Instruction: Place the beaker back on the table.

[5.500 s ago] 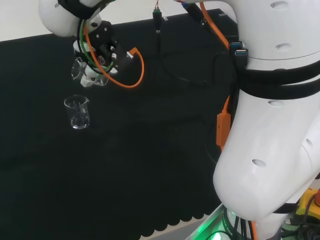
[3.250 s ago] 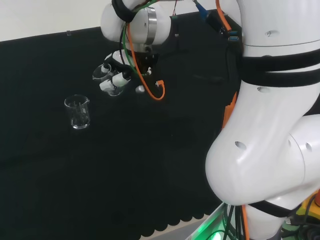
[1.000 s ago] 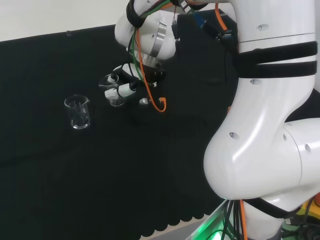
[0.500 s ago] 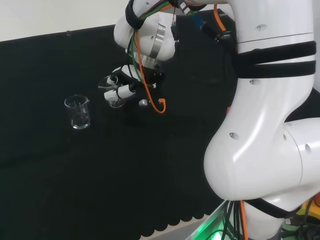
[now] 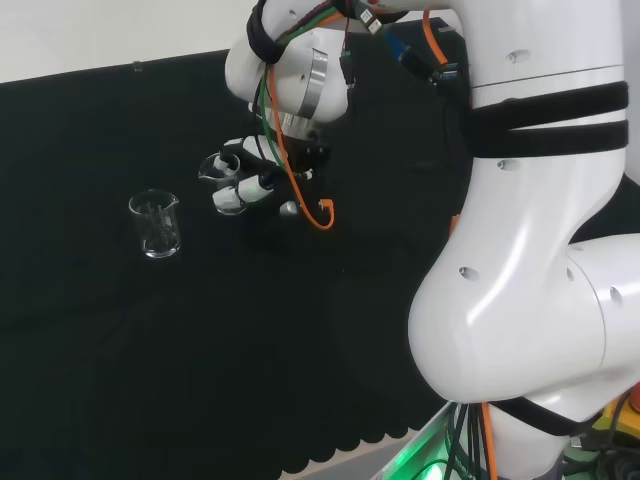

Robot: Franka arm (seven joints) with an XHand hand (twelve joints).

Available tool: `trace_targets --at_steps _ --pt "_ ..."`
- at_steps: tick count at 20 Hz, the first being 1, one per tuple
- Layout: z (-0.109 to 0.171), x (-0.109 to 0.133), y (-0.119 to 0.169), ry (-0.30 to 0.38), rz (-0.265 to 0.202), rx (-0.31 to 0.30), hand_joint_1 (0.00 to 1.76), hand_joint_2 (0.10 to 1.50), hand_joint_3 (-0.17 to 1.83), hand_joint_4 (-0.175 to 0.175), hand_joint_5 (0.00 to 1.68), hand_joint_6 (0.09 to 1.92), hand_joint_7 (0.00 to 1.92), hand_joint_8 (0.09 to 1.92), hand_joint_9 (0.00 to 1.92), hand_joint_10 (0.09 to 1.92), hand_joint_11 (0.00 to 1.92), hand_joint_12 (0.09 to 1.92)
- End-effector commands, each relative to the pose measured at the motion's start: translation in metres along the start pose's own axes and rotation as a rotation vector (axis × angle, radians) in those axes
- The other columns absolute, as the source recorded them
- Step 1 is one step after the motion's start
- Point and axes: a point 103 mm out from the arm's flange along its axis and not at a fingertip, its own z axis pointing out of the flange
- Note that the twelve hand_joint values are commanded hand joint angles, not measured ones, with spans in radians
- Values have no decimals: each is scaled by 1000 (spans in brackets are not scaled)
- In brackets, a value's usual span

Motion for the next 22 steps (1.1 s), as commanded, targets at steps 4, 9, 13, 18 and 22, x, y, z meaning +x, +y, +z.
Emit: trace_targets --at_steps 4,9,13,18,22 --pt "-9 0 -7 -4 10 -14 1055 991 -175 -91 357 520 489 706 529 715 174 1368" --pt "-16 2 -8 -5 22 -1 1034 983 -175 -94 357 449 454 712 495 731 146 1376" --pt "-22 5 -8 -1 13 -22 1018 980 -175 -95 356 430 446 712 486 734 140 1376" --pt "-31 9 -10 -20 25 -18 998 976 -175 -95 369 372 387 712 434 747 86 1388" --pt "-41 10 -16 -25 48 -26 979 969 -175 -96 363 314 322 721 379 774 32 1403"
